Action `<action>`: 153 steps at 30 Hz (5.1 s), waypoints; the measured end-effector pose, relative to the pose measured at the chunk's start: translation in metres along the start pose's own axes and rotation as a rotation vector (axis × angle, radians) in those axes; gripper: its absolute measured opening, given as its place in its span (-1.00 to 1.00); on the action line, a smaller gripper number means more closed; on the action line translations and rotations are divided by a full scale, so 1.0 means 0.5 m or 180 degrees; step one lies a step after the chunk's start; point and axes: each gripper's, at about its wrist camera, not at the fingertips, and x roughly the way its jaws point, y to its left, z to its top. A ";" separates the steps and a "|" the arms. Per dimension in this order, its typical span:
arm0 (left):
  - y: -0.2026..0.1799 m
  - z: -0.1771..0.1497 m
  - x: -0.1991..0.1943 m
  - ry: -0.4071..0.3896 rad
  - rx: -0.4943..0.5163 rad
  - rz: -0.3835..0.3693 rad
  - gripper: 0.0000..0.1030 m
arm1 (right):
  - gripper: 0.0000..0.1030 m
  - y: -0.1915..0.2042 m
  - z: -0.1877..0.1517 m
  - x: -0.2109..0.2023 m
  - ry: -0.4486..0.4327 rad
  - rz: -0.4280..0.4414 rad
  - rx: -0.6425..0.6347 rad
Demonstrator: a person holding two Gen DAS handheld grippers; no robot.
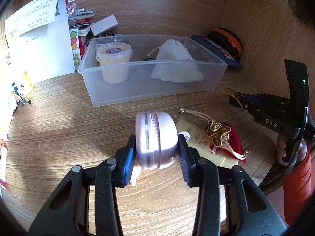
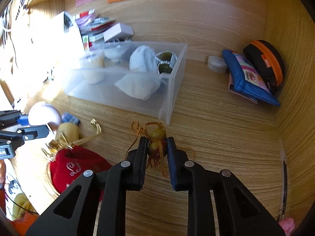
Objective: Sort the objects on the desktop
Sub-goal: 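Grasp the pink tape-measure case with the left gripper while the right grasps the gold tassel, then carry the pink case and gold tassel toward the clear bin with both grippers, then open both grippers to drop the pink case and gold tassel into the bin, then grasp the red velvet pouch with the right gripper while the left grasps the seashell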
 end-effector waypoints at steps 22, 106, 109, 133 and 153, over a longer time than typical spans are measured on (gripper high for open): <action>0.043 0.060 -0.082 -0.0345 -0.0197 0.0115 -0.24 | -0.66 0.006 0.057 -0.114 -0.0478 0.0330 0.0096; 0.092 0.189 -0.036 -0.0660 0.0053 0.0799 0.74 | 0.10 0.095 0.231 0.063 -0.0353 0.0812 -0.0031; 0.080 0.172 -0.068 -0.0743 0.0090 0.0876 0.84 | 0.10 0.102 0.223 0.025 -0.0420 0.0792 -0.0045; 0.126 0.000 -0.050 -0.0050 -0.0581 0.0697 0.95 | 0.53 0.116 0.026 -0.116 -0.0496 0.0641 0.0002; 0.093 -0.053 0.015 0.0242 -0.0522 0.0591 0.95 | -0.06 0.107 -0.064 -0.011 0.0040 0.1093 0.0346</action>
